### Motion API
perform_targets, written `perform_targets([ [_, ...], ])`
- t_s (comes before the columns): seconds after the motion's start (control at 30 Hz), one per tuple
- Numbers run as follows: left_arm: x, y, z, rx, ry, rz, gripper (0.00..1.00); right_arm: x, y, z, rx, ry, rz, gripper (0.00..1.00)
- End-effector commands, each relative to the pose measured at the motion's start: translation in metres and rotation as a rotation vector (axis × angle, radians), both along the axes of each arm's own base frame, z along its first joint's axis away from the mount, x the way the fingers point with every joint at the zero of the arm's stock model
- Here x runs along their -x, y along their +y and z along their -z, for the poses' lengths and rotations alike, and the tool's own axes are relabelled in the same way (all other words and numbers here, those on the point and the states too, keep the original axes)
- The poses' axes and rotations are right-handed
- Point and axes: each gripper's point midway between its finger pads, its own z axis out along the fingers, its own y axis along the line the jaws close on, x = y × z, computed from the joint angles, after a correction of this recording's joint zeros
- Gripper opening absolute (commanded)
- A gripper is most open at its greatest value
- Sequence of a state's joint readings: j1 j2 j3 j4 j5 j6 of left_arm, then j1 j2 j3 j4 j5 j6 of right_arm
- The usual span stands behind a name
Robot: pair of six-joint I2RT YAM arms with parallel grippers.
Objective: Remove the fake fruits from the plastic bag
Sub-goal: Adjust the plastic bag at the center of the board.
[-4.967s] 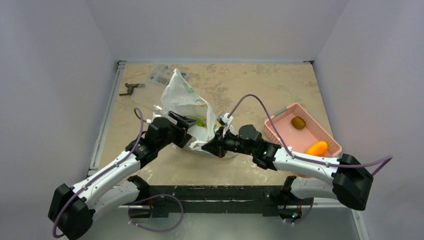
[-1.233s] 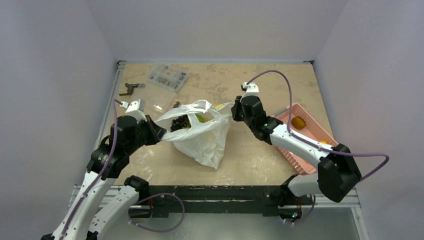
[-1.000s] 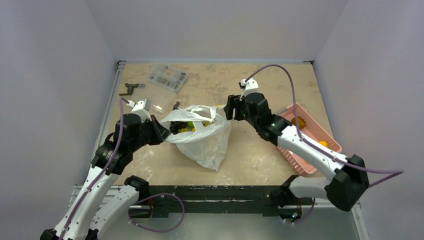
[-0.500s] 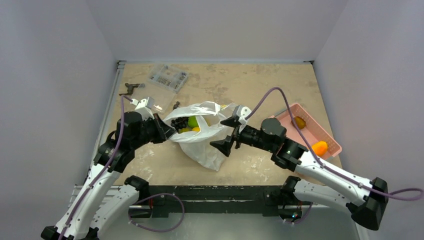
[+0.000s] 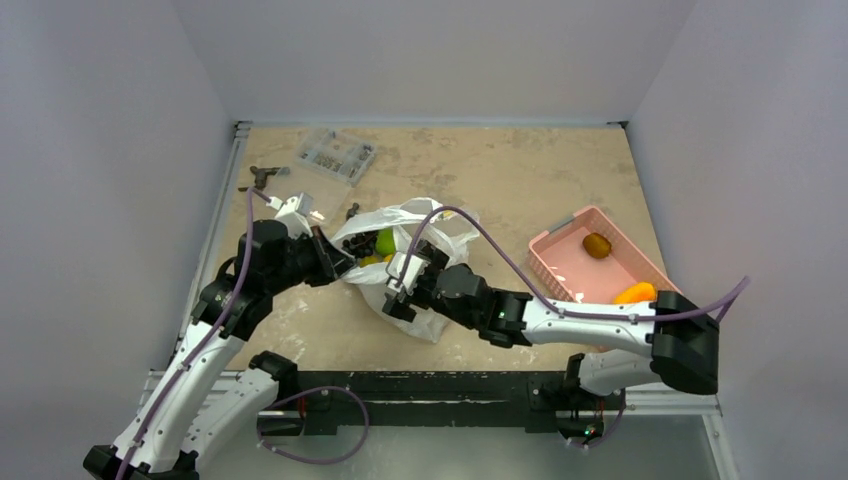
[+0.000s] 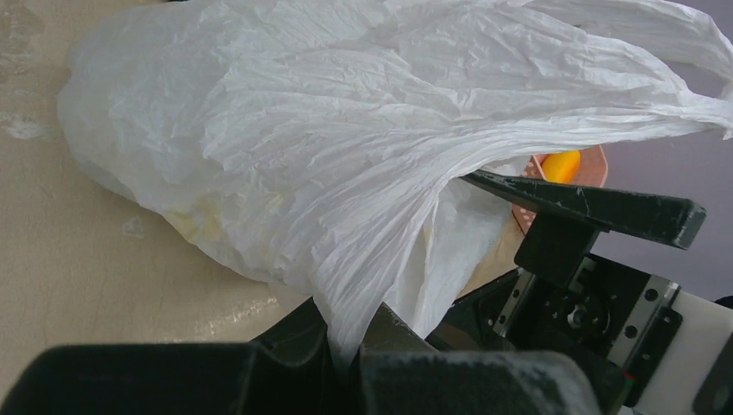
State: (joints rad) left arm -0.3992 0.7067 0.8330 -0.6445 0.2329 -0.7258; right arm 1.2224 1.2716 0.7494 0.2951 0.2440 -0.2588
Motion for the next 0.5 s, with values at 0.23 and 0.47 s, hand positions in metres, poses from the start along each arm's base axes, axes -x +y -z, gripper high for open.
perform_targets([
  [0.23,-0.003,-0.012,-0.019,0.087,-0.037,0.036,0.0,-0.017,0.021,-0.015,0.026,-0.006,0.054,0.51],
  [0.47,-0.009,-0.004,0.007,0.086,0.0,-0.054,0.26,0.074,0.038,0.014,0.033,0.356,-0.375,0.0],
])
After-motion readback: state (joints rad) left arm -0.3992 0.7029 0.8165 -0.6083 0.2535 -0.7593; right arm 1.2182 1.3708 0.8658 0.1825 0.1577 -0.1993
